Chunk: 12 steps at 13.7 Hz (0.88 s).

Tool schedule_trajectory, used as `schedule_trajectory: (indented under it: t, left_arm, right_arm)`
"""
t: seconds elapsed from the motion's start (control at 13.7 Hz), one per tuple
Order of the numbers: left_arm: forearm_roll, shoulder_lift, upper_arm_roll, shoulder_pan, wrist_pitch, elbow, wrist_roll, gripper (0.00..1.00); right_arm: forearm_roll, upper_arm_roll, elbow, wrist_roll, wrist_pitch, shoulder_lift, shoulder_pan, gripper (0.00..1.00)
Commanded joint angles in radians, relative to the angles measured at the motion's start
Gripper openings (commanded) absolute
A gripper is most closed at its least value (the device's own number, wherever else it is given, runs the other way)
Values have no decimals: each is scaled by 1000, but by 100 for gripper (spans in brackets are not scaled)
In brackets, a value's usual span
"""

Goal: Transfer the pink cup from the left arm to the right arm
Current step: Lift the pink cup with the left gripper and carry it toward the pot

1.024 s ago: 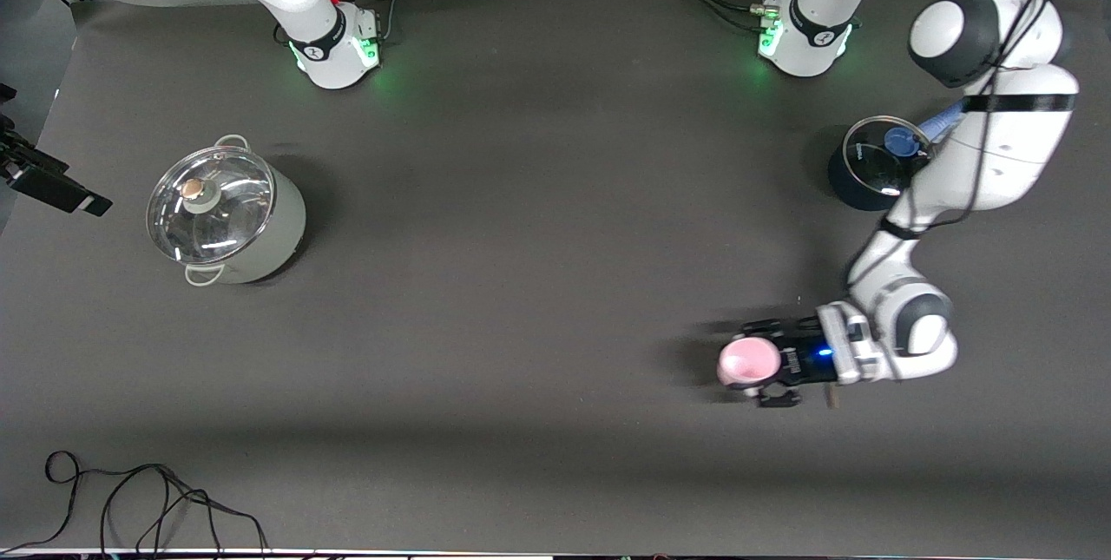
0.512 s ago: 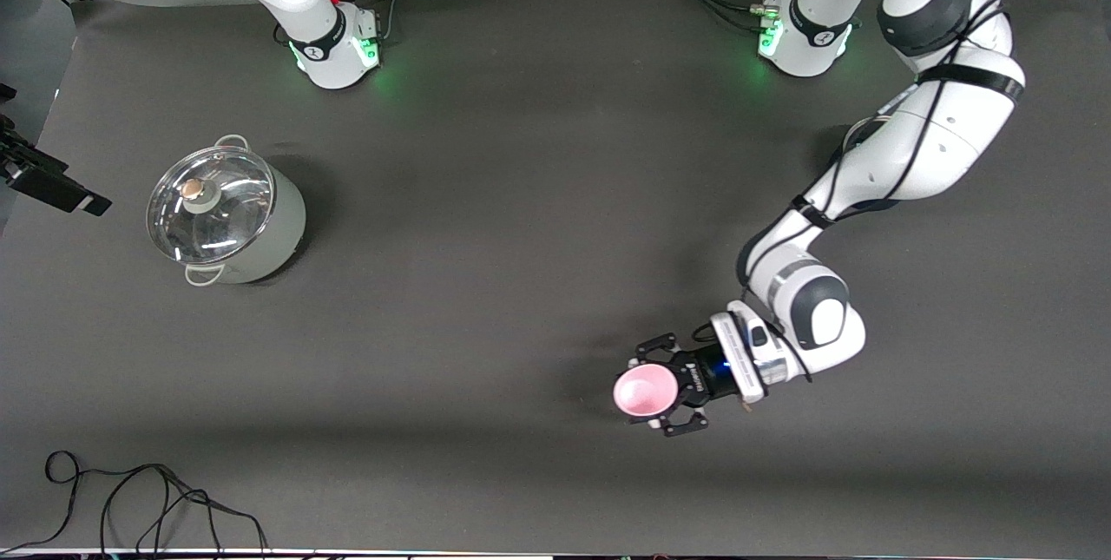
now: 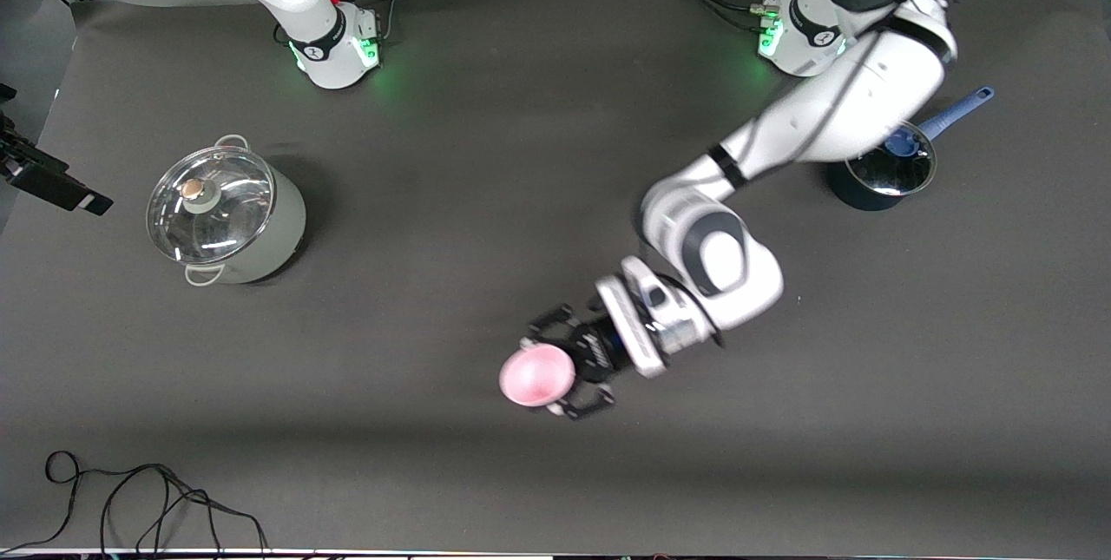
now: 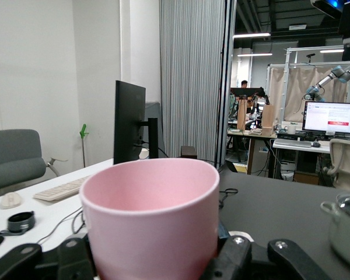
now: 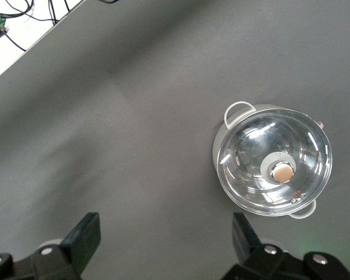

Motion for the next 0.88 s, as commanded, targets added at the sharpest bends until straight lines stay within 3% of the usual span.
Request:
schedule_trajectory:
  t: [0.0,0.29,0.8]
  left_arm:
    - [-11,-10,16,-150,123,119,-109,0]
    - [-8,-49,10,-282,326,175,-122,0]
    - [-3,-85,23,-412,461,250,-163,0]
  right_arm:
    - [31,14,40,27,-3,9,6,100]
    - [32,48,129,83,-12,59,29,100]
    - [22,48,266,225,-49,147,140,100]
